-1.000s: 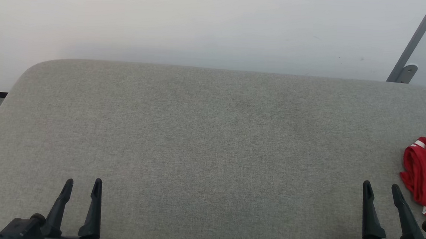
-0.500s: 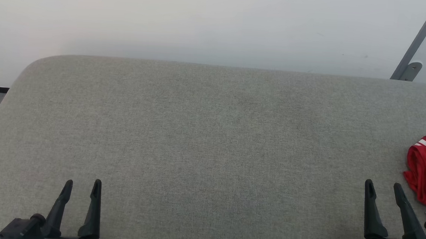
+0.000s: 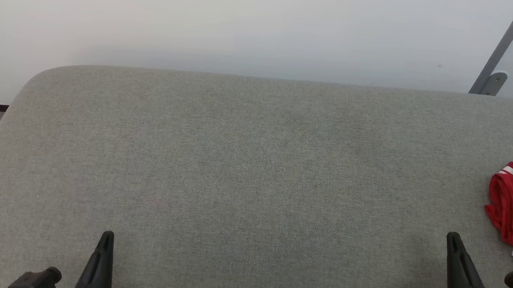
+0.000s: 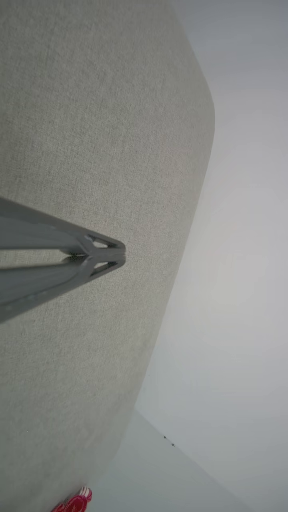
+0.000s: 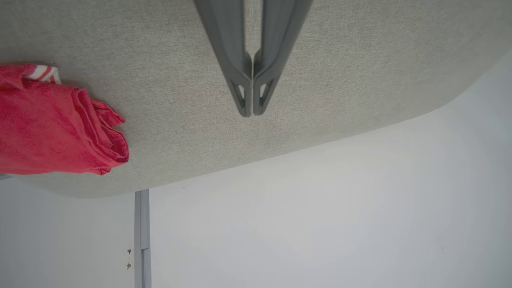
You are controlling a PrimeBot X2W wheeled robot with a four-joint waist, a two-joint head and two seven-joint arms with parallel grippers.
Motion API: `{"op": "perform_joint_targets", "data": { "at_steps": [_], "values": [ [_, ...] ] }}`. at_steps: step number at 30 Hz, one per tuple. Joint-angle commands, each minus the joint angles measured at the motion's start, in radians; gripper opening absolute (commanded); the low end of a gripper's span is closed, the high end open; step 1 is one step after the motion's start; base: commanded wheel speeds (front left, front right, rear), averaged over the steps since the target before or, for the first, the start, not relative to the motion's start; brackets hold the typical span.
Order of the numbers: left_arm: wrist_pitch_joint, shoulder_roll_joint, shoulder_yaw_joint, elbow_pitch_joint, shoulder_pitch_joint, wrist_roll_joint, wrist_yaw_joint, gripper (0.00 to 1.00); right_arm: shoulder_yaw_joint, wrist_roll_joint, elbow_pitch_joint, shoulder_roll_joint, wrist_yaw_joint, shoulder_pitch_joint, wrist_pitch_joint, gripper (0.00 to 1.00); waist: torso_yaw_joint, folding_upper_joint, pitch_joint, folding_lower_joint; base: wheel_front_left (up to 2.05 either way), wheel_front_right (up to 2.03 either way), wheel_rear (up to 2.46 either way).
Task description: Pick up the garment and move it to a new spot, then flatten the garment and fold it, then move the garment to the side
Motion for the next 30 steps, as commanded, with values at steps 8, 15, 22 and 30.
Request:
{"op": "perform_joint_targets", "data": {
  "at_steps": [8,15,22,30],
  "values": [
    [0.04,-0.002,0.017,0.004,-0.047,-0.159,0.001,0.0,-0.003,0.16,0.013,-0.001,0.0,-0.046,0.033,0.0,-0.005,-0.0001,-0.001,0.0,0.0,0.0,0.0],
    [0.069,-0.01,0.026,0.017,-0.07,-0.263,0.0,0.0,-0.003,0.268,0.03,0.0,0.0,-0.068,0.056,0.0,-0.008,-0.0001,-0.002,0.0,0.0,0.0,0.0],
    [0.096,-0.018,0.035,0.028,-0.091,-0.358,0.0,0.0,-0.004,0.368,0.047,0.001,0.0,-0.087,0.077,0.0,-0.012,-0.0001,-0.002,0.0,0.0,0.0,0.0],
    [0.124,-0.026,0.045,0.036,-0.111,-0.459,0.0,0.0,-0.004,0.472,0.064,0.003,0.0,-0.109,0.1,0.0,-0.016,-0.0001,-0.003,0.0,0.0,0.0,0.0]
  ]
}}
